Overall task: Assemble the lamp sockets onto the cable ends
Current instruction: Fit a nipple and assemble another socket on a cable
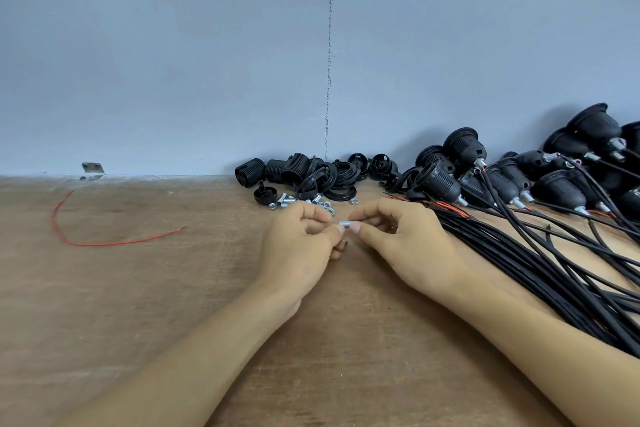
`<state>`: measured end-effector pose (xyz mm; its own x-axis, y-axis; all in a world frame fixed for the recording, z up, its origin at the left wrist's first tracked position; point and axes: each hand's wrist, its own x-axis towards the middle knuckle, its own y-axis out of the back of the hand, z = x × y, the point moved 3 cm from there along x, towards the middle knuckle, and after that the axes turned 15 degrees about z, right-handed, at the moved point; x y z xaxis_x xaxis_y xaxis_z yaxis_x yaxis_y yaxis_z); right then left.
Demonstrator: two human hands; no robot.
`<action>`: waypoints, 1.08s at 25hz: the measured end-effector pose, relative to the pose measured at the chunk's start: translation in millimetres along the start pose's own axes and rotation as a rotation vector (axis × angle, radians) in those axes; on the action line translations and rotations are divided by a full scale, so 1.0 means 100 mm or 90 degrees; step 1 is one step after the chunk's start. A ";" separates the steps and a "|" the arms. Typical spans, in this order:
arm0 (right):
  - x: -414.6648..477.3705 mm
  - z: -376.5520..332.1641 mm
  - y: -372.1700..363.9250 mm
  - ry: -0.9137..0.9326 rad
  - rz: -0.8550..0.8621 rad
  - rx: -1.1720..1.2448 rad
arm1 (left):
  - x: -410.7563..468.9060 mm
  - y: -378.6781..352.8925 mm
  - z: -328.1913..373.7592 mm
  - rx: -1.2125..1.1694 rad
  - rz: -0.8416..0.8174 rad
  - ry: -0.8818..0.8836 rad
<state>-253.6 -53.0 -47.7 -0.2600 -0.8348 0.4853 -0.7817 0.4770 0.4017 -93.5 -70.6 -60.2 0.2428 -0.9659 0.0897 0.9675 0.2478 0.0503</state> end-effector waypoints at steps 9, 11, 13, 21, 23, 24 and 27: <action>0.03 0.06 0.03 -0.014 0.020 -0.067 | 0.01 0.00 0.03 0.395 -0.067 -0.360; 0.04 0.05 0.02 -0.007 -0.014 -0.066 | 0.01 -0.01 0.02 0.392 -0.083 -0.370; 0.05 0.06 0.02 -0.013 -0.035 -0.050 | 0.02 -0.01 0.00 0.351 -0.072 -0.353; 0.05 0.03 0.05 -0.070 -0.087 0.133 | 0.02 0.04 0.02 0.194 0.003 -0.325; 0.05 0.03 0.06 -0.068 -0.092 0.139 | 0.01 0.04 0.02 0.170 -0.002 -0.300; 0.05 0.02 0.06 -0.065 -0.093 0.138 | 0.01 0.04 0.02 0.155 -0.012 -0.282; 0.05 0.02 0.07 -0.042 -0.078 0.126 | -0.02 0.03 0.05 0.097 -0.046 -0.221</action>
<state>-261.4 -54.3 -43.6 -0.1879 -0.9025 0.3876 -0.9040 0.3132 0.2910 -91.0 -67.9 -54.8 0.1108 -0.9052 0.4103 0.9535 0.2133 0.2131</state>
